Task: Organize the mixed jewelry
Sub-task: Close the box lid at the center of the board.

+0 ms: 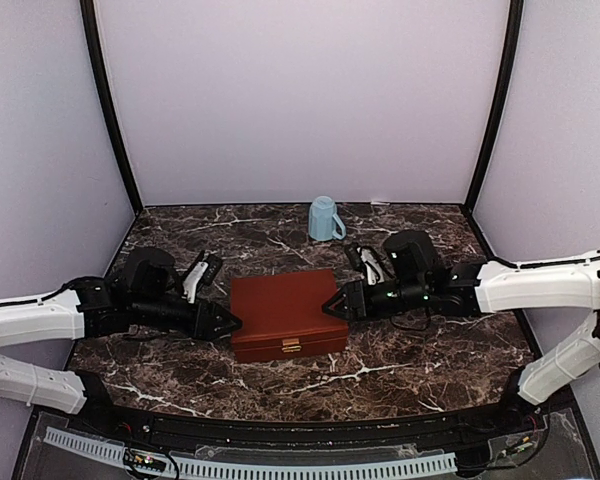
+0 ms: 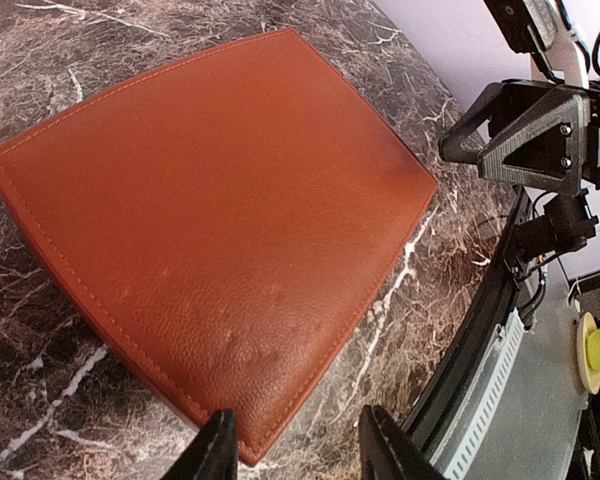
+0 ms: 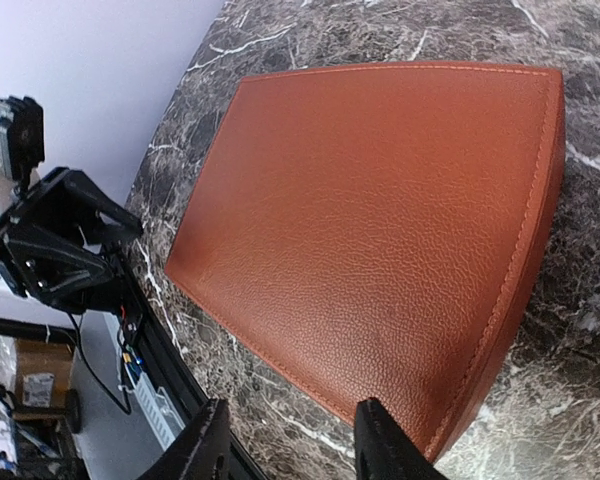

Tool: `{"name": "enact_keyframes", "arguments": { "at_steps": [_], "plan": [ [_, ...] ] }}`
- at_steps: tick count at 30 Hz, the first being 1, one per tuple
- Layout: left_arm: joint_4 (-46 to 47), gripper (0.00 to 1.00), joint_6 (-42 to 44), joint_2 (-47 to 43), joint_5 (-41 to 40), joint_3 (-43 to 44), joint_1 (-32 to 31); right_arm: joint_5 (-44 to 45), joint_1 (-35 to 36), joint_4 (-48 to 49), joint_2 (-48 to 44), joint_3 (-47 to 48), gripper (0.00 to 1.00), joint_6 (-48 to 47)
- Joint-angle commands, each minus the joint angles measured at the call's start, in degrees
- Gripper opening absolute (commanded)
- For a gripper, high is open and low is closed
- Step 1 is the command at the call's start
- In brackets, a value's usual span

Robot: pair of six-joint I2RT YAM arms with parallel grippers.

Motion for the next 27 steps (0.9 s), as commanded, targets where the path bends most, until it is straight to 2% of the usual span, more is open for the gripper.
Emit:
{"name": "enact_keyframes", "arguments": {
  "at_steps": [1,3,10,21,22,24,25,27],
  "plan": [
    [5.4,0.41,-1.6,2.8,-3.3,-0.5,-0.9,2.8,0.7,5.0,2.1,-0.3,0.37,2.3],
    [7.4,0.39,-1.6,4.2,-3.6,-0.9,-1.0,3.0,0.8,6.1,3.1,-0.4,0.33,2.9],
    [9.8,0.35,-2.2,9.4,-3.7,-2.2,-1.2,3.1,1.0,7.1,6.8,-1.9,0.30,4.2],
    [10.8,0.34,-4.3,14.3,-5.3,-6.5,-2.0,4.2,1.3,9.3,8.4,-6.5,0.27,5.9],
    [10.8,0.36,-3.9,13.9,-5.4,-6.3,-2.0,4.4,1.2,9.2,7.9,-6.2,0.28,5.5],
    [10.7,0.47,-3.1,13.0,-5.6,-5.0,-2.1,4.9,1.2,8.7,6.5,-5.3,0.31,4.0],
    [10.9,0.59,-2.7,12.8,-5.7,-3.9,-2.1,5.3,1.2,8.2,5.7,-4.7,0.34,3.1],
    [11.4,0.70,-1.6,12.4,-5.9,-1.7,-2.0,6.8,1.2,7.2,4.3,-3.0,0.40,0.8]
  ]
}}
